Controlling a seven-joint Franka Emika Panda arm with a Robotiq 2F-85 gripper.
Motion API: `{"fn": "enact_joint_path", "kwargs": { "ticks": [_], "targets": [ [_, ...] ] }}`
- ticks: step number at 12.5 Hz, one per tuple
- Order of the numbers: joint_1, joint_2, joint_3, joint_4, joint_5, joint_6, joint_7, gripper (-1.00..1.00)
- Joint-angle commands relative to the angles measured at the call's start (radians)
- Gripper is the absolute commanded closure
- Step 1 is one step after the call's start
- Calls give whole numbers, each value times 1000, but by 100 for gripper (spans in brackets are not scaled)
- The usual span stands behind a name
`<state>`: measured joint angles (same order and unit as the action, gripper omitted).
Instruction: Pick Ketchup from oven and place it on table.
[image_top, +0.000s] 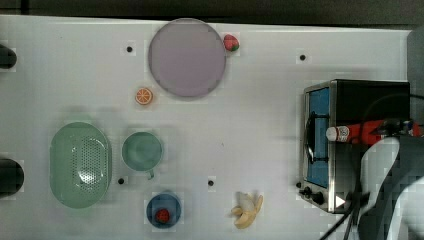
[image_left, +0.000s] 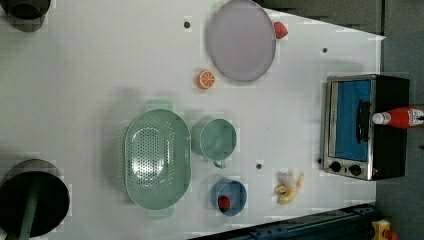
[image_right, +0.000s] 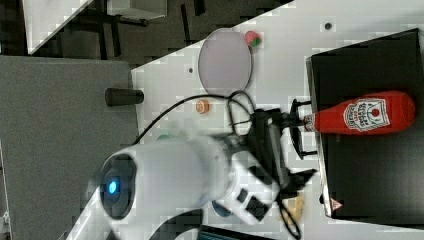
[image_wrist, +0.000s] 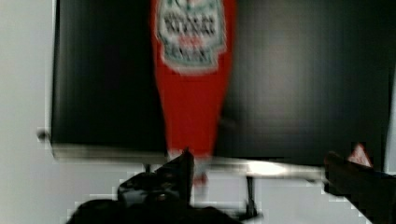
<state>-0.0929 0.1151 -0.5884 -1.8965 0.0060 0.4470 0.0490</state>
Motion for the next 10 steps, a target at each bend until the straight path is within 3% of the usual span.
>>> {"fn": "enact_joint_path", "kwargs": {
  "ticks": [1, 6, 10],
  "targets": [
    [0, 82, -18, 83, 5, 55, -52, -100],
    [-48, 240, -35, 147, 145, 86, -44, -100],
    [-57, 307, -35, 147, 182, 145, -43, -100]
  ]
}}
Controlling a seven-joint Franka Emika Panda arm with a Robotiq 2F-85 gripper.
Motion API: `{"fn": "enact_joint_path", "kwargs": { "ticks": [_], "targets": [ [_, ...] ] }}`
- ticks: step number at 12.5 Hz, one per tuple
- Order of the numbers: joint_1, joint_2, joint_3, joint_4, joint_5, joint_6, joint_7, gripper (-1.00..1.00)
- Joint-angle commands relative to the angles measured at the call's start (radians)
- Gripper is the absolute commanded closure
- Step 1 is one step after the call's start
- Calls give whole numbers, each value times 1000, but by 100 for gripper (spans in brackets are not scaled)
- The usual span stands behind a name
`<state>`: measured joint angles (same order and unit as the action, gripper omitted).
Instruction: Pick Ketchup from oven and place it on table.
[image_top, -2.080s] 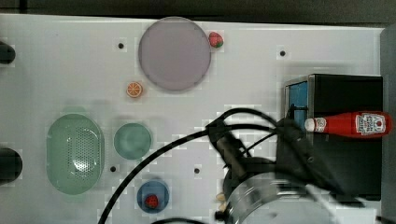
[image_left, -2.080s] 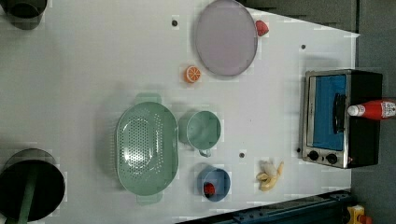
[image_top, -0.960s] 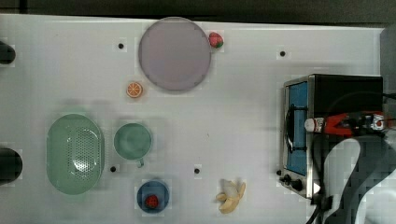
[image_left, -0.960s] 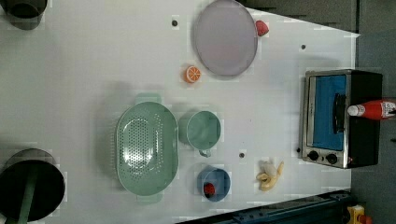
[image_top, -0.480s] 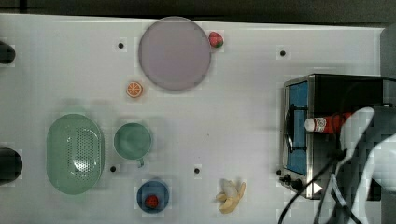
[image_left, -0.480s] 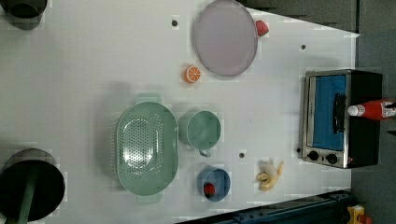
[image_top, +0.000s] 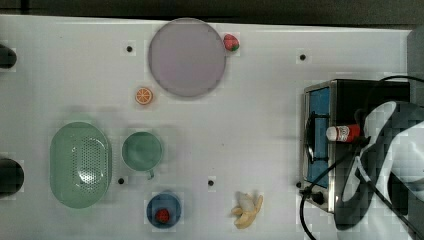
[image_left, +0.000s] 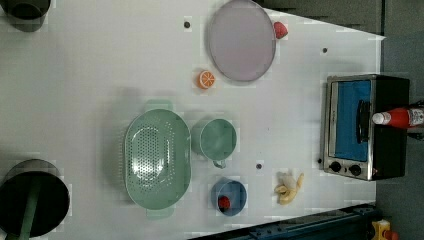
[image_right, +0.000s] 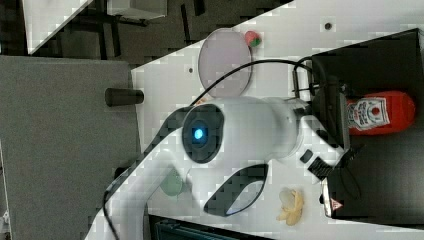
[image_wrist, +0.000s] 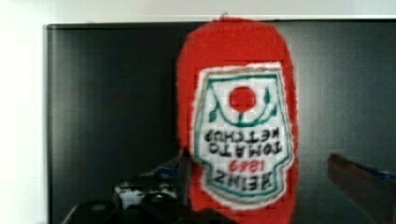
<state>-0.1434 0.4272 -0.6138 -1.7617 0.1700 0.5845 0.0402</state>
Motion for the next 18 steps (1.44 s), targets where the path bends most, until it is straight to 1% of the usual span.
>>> {"fn": "enact_joint_path", "kwargs": {
  "ticks": [1, 4, 5, 7, 8, 10, 13, 15, 18],
  "targets": [
    [-7, 4, -10, 12, 32, 8, -34, -100],
    [-17, 21, -10, 7, 44, 9, -34, -100],
    [-17, 23, -9, 3, 45, 10, -34, -91],
    [-17, 24, -9, 0, 46, 12, -34, -43],
    [-16, 21, -8, 3, 46, 13, -35, -24],
    [-15, 15, -10, 16, 44, 11, -35, -24],
    [2, -25, -8, 76, 32, 0, -55, -24],
    [37, -64, -5, 124, -15, -47, -115, -24],
    [124, -133, 19, 176, -37, -209, -142, -24]
  ]
}}
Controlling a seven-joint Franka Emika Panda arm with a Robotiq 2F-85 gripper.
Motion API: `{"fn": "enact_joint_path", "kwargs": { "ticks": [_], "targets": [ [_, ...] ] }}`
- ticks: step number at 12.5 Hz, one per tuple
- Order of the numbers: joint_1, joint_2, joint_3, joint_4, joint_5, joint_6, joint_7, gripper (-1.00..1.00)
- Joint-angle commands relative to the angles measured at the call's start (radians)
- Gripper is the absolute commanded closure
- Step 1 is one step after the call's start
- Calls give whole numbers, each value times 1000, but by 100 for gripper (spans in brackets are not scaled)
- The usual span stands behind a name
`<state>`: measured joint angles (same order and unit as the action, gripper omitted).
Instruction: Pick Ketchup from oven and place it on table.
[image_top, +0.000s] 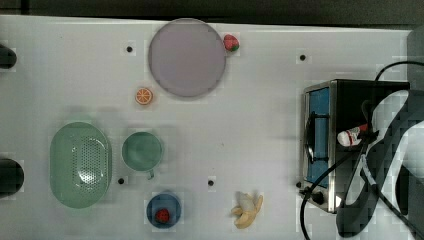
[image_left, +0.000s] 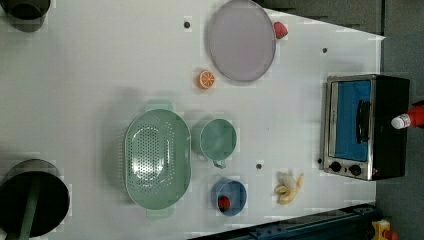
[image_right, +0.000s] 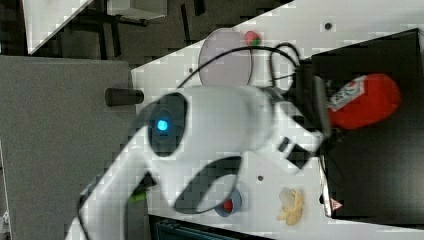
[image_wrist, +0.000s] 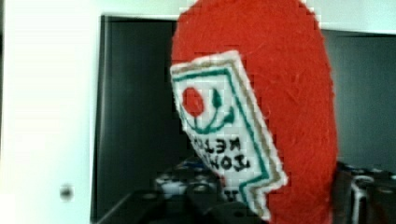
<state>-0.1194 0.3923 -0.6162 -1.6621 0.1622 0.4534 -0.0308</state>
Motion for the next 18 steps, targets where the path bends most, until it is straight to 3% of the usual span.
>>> {"fn": "enact_joint_path", "kwargs": {
  "ticks": [1, 5, 11, 14, 18],
  "targets": [
    [133, -124, 37, 86, -30, -135, -71, -24],
    [240, -208, 115, 86, -32, -292, -69, -24],
    [330, -224, 275, 37, -33, -339, -45, -24],
    [361, -224, 325, -40, -62, -323, 90, -24],
    [368, -222, 332, -232, -90, -171, 239, -24]
  ]
}}
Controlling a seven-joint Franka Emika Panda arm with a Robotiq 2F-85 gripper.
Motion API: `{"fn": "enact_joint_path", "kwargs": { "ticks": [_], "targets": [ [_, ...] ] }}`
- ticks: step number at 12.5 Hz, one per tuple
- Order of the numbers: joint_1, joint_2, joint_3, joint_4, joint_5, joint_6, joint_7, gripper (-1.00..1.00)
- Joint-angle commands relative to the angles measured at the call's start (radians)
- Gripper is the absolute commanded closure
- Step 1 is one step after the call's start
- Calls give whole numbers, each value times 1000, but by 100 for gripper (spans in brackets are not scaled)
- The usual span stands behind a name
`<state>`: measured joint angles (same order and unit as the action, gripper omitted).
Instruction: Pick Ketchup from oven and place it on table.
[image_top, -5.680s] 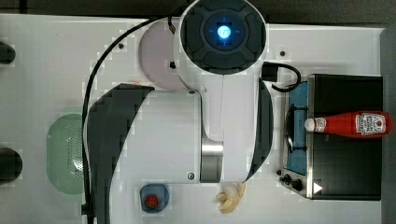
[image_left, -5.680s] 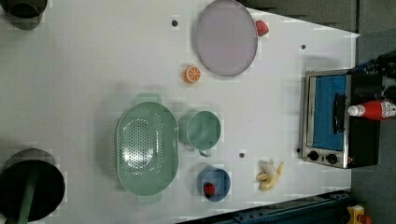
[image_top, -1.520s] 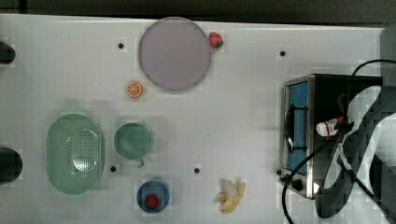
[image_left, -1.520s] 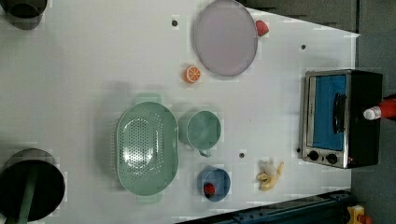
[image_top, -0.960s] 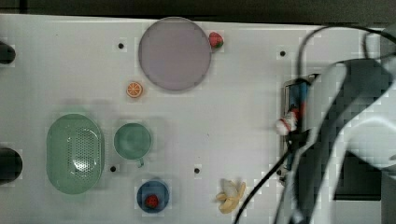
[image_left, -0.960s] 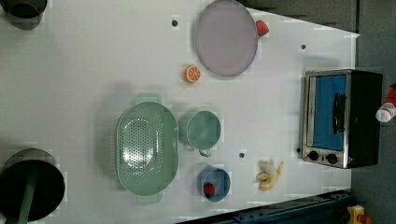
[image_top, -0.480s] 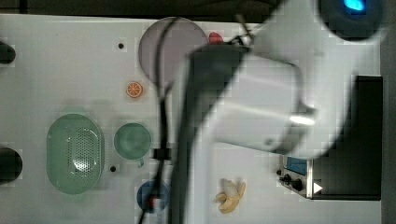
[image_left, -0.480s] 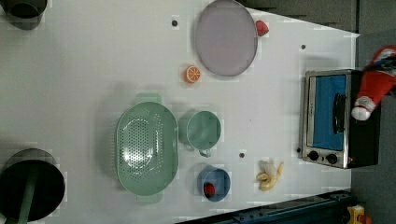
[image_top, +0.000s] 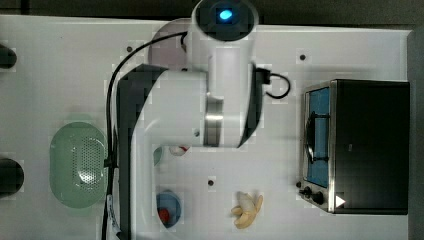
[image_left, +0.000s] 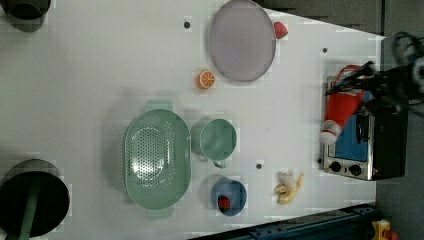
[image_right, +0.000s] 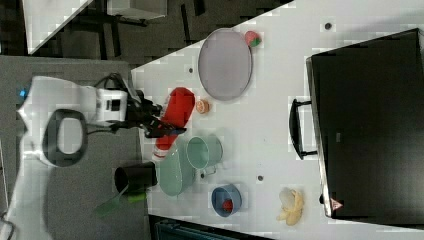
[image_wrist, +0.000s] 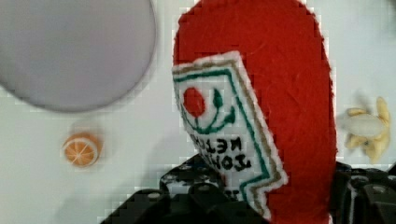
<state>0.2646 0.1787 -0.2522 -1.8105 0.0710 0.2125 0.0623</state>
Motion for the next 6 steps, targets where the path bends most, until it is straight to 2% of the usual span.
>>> {"fn": "enact_joint_path", "kwargs": {
  "ticks": [1, 6],
  "targets": [
    [-17, -5, -34, -138, 2, 130, 149, -24],
    [-19, 66, -33, -352, 2, 391, 149, -24]
  ]
}}
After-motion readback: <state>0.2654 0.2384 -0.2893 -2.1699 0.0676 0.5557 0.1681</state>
